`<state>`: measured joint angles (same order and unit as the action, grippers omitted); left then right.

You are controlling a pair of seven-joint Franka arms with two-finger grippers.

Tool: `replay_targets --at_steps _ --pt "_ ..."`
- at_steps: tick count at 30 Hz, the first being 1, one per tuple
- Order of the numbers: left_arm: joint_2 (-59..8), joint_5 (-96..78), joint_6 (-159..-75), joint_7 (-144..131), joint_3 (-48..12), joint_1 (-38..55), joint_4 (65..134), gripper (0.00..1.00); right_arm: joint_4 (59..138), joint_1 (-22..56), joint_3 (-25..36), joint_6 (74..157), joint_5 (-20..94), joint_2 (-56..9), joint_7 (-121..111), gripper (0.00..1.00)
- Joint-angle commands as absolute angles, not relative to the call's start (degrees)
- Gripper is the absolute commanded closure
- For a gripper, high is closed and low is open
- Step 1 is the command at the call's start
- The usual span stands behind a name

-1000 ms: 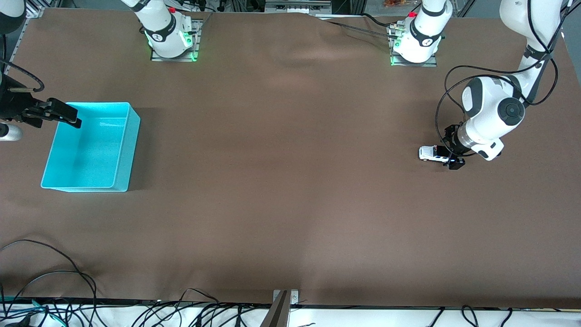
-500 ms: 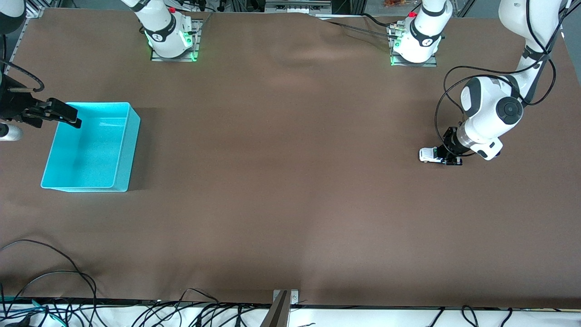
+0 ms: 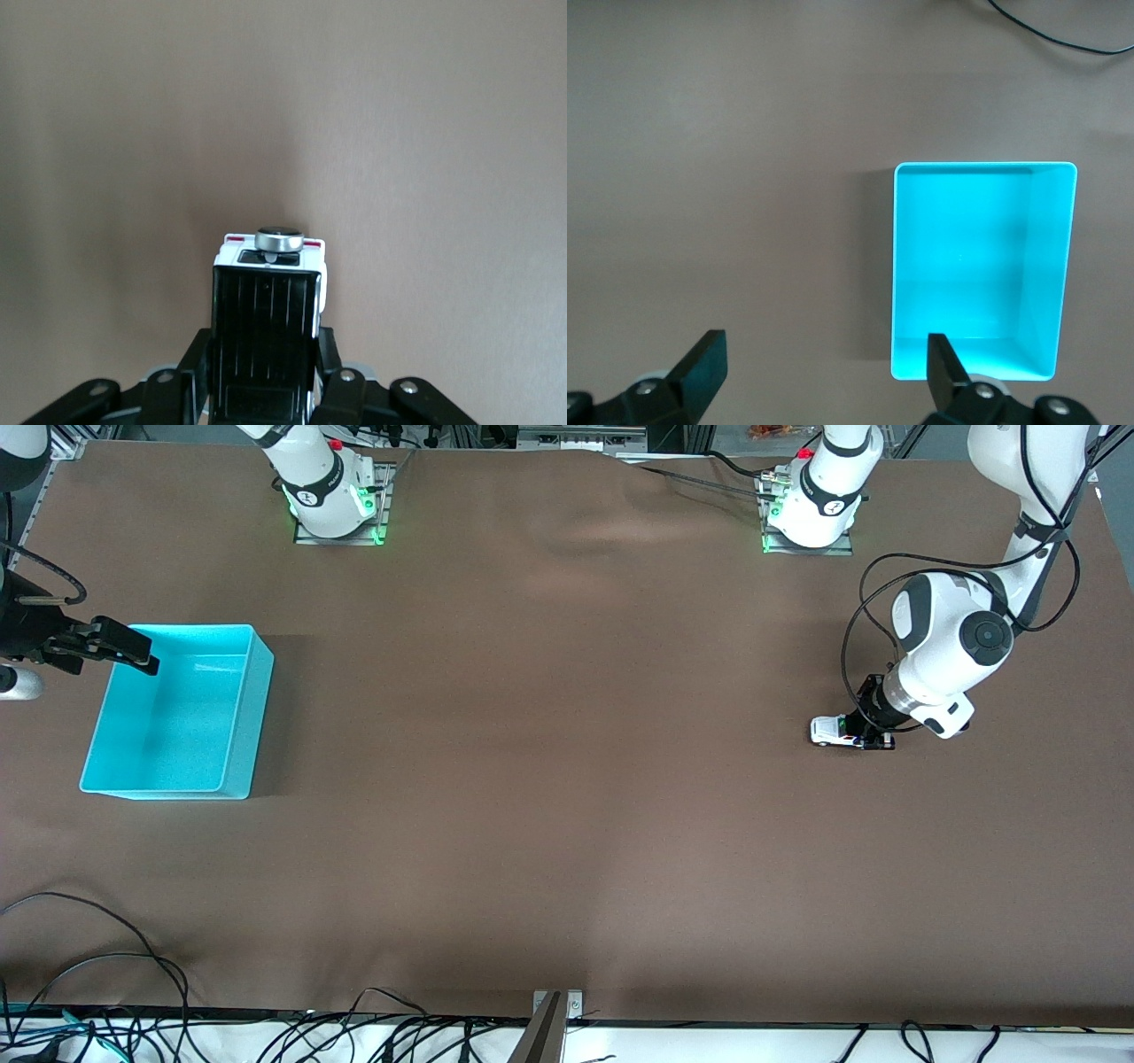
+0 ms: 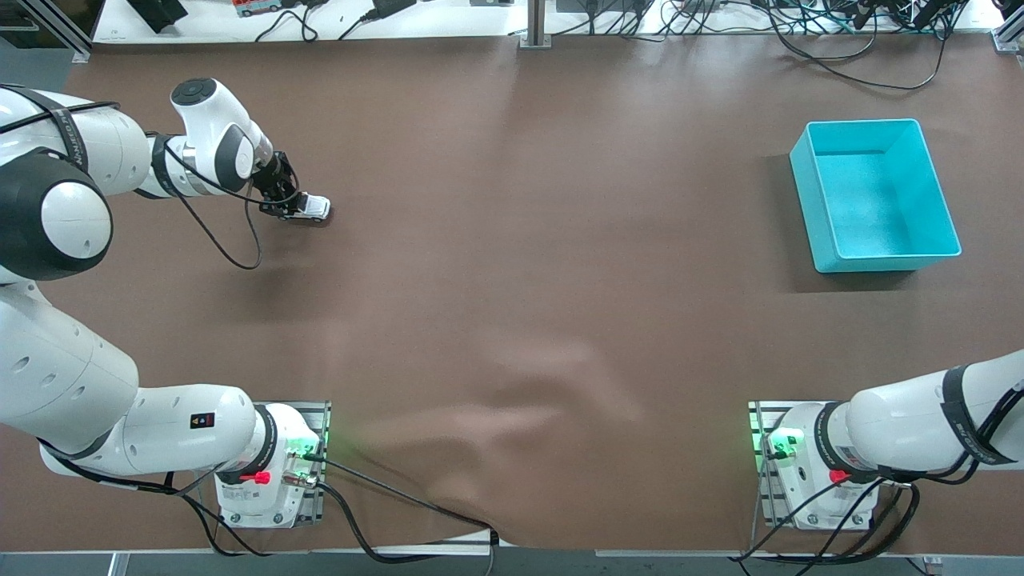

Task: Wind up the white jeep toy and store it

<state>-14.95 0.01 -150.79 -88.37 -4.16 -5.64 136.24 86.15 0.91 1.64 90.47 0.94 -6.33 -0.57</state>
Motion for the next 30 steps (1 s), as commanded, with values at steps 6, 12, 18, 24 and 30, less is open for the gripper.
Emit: replay_targets --at_steps 6,12,18,24,30 --pt "-15.1 1.3 -149.9 -96.5 -6.0 -2.4 136.6 0.95 85.3 0.9 1.8 89.9 1.5 -6.4 -0.3 0.0" --pt "-16.2 1.3 -150.4 -96.7 -6.0 -2.1 136.7 0.95 85.3 0.9 1.8 89.9 1.5 -6.4 -0.3 0.0" --pt "-17.0 1.4 -150.8 -96.8 -6.0 -2.1 136.7 0.95 85.3 0.9 1.8 89.9 1.5 -6.4 -0.3 0.0" --pt "-18.2 5.5 -150.9 -96.9 -5.8 -3.2 136.6 0.95 85.3 0.9 1.8 89.9 1.5 -6.4 -0.2 0.0" --pt "-19.1 8.0 -151.2 -96.8 -5.7 -5.2 136.5 0.95 85.3 0.9 1.8 89.9 1.5 -6.4 -0.3 0.0"
